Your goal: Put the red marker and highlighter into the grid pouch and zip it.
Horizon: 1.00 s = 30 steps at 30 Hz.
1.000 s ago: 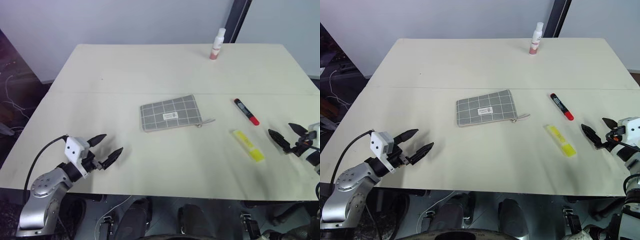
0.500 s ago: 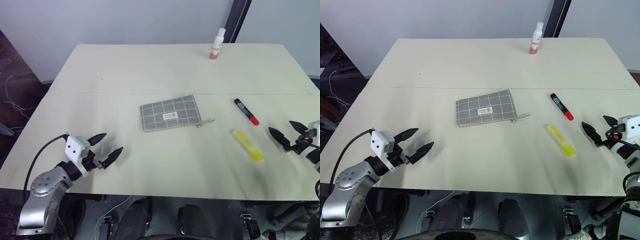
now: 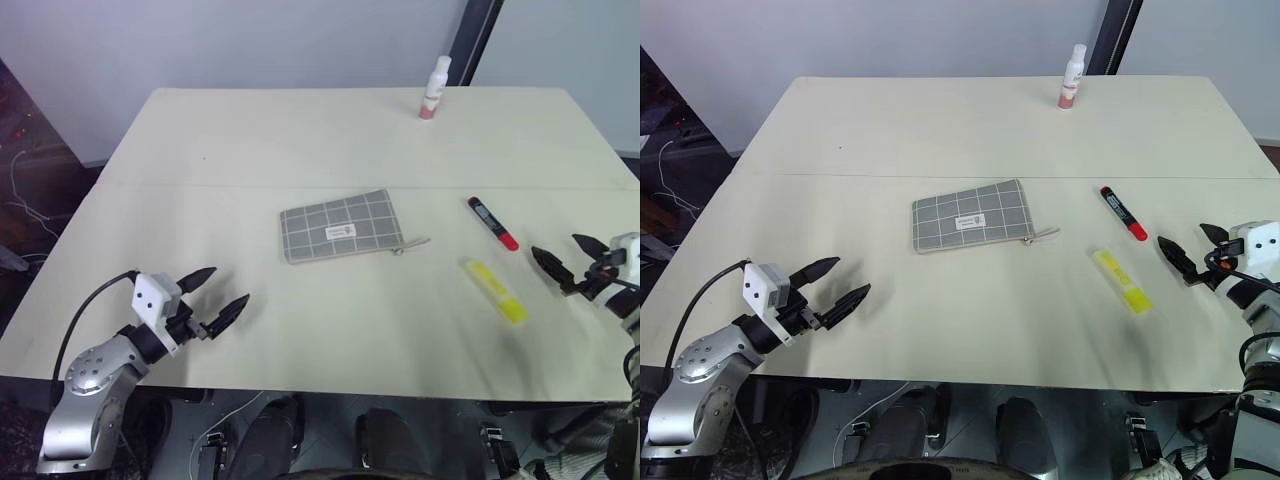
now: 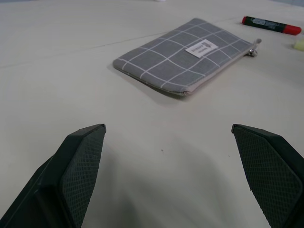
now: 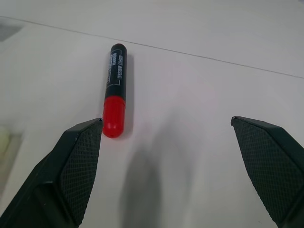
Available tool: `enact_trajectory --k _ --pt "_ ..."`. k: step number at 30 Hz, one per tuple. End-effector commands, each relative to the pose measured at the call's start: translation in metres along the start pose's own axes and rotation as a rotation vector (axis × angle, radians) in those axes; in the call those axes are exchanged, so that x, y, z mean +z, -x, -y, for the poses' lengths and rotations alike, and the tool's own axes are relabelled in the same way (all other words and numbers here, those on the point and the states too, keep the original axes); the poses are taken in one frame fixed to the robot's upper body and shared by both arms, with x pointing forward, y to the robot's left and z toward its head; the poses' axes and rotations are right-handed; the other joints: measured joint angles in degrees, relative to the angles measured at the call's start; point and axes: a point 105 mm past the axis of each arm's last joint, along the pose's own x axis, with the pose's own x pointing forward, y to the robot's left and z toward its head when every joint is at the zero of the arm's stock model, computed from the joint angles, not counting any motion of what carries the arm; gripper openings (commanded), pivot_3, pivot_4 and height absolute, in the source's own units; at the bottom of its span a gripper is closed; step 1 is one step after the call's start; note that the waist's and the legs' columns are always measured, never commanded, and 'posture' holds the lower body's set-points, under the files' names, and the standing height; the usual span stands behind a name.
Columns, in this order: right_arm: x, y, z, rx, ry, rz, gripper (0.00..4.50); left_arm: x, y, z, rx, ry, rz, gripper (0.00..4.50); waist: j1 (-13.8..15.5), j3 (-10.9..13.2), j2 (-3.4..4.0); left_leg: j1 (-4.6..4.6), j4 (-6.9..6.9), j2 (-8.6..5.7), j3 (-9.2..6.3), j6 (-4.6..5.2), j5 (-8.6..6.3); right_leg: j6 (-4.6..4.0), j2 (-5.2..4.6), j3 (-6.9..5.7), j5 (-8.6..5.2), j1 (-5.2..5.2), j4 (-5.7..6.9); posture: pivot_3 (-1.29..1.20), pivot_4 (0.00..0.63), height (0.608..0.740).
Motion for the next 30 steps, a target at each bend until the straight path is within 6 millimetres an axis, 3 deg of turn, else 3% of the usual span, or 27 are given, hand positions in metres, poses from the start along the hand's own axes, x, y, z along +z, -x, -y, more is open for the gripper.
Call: enact_trajectory --k 1,4,7,10,14,17,19,21,25,30 --pt "0.039 -0.028 -0.032 0.101 0.023 0.137 3.17 0.017 -0.007 -0.023 0.087 -0.131 0.055 4.50 -0.12 0.00 0.00 0.01 0.00 0.01 0.00 0.00 0.00 -0.01 0.00 0.00 0.01 0.00 0.01 0.00 0.150 0.740" --pt "0.061 -0.056 -0.075 0.188 0.021 0.220 1.61 0.029 -0.019 -0.038 0.129 -0.257 0.104 4.50 -0.25 0.00 0.00 0.05 0.01 0.09 -0.02 -0.12 0.08 -0.07 0.09 0.00 0.06 -0.06 0.11 0.00 0.150 0.740" --pt "0.081 -0.084 -0.127 0.269 0.017 0.288 0.05 0.028 -0.036 -0.042 0.090 -0.385 0.088 4.50 -0.08 0.00 0.01 0.06 -0.02 0.09 -0.04 -0.21 0.14 -0.07 0.11 0.00 0.08 -0.09 0.16 0.00 0.150 0.740" --pt "0.083 -0.109 -0.173 0.350 0.116 0.254 0.01 0.024 -0.049 -0.052 0.060 -0.506 0.061 4.50 0.09 0.00 0.00 0.05 -0.10 0.05 -0.07 -0.25 0.16 -0.06 0.12 0.01 0.08 -0.14 0.15 0.00 0.150 0.740" --pt "0.083 -0.142 -0.190 0.283 0.123 0.195 0.01 0.017 -0.066 -0.053 -0.058 -0.675 0.029 4.50 0.17 0.01 -0.02 -0.06 -0.11 0.00 -0.13 -0.55 0.35 -0.01 0.15 -0.01 0.11 -0.42 0.17 0.00 0.150 0.740" --pt "0.078 -0.150 -0.212 0.321 0.134 0.175 0.01 0.011 -0.077 -0.048 -0.156 -0.781 0.014 4.50 0.03 0.01 -0.02 -0.10 -0.09 -0.03 -0.13 -0.62 0.41 0.05 0.14 0.00 0.14 -0.51 0.19 0.00 0.150 0.740" --pt "0.062 -0.151 -0.223 0.356 0.267 0.119 0.01 0.007 -0.086 -0.044 -0.192 -0.824 0.023 4.50 -0.11 0.01 -0.03 -0.13 -0.11 -0.02 -0.13 -0.62 0.42 0.06 0.13 0.01 0.14 -0.56 0.25 0.00 0.150 0.740" --pt "0.045 -0.150 -0.229 0.387 0.369 0.067 0.01 -0.001 -0.093 -0.028 -0.284 -0.876 0.033 4.50 -0.14 0.01 -0.03 -0.19 -0.10 -0.03 -0.10 -0.64 0.44 0.06 0.14 0.04 0.14 -0.74 0.46 0.00 0.150 0.740" --pt "0.031 -0.153 -0.229 0.386 0.461 0.018 0.01 -0.010 -0.105 -0.018 -0.319 -0.908 0.047 4.50 -0.19 0.01 -0.05 -0.21 -0.08 -0.06 0.11 -0.60 0.52 0.06 0.14 0.35 0.14 -0.87 1.06 0.00 0.150 0.740" --pt "0.032 -0.154 -0.231 0.381 0.440 0.040 0.01 -0.005 -0.122 -0.019 -0.304 -0.946 0.061 4.50 -0.15 0.01 -0.07 -0.08 -0.09 -0.05 0.00 -0.39 0.92 0.08 0.28 0.37 0.33 -0.96 1.34 0.00 0.150 0.740"
